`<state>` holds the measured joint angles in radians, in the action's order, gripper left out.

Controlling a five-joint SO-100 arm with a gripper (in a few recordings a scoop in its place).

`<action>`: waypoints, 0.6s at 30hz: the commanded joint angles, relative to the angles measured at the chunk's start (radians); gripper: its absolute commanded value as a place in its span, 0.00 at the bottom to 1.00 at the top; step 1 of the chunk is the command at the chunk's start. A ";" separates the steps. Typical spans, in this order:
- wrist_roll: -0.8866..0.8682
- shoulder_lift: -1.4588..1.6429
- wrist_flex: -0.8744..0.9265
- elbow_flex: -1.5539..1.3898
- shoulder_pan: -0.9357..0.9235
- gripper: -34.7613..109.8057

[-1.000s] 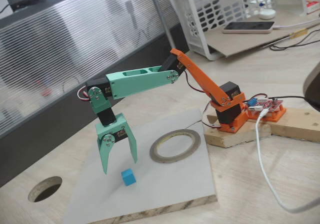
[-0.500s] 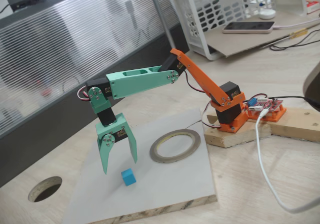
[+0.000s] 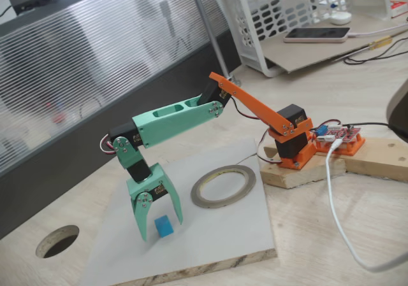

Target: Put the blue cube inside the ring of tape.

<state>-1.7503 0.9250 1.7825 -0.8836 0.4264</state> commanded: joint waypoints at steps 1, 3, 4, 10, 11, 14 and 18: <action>-0.012 0.005 0.012 0.009 0.006 0.63; -0.012 0.005 0.012 0.009 0.006 0.63; -0.012 0.005 0.012 0.009 0.006 0.63; -0.012 0.005 0.012 0.009 0.005 0.63; -0.012 0.005 0.012 0.009 0.005 0.63; -0.012 0.005 0.012 0.009 0.003 0.63; -0.012 -0.002 0.012 0.009 0.003 0.63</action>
<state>-1.7518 0.9189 1.7810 -0.8836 0.4218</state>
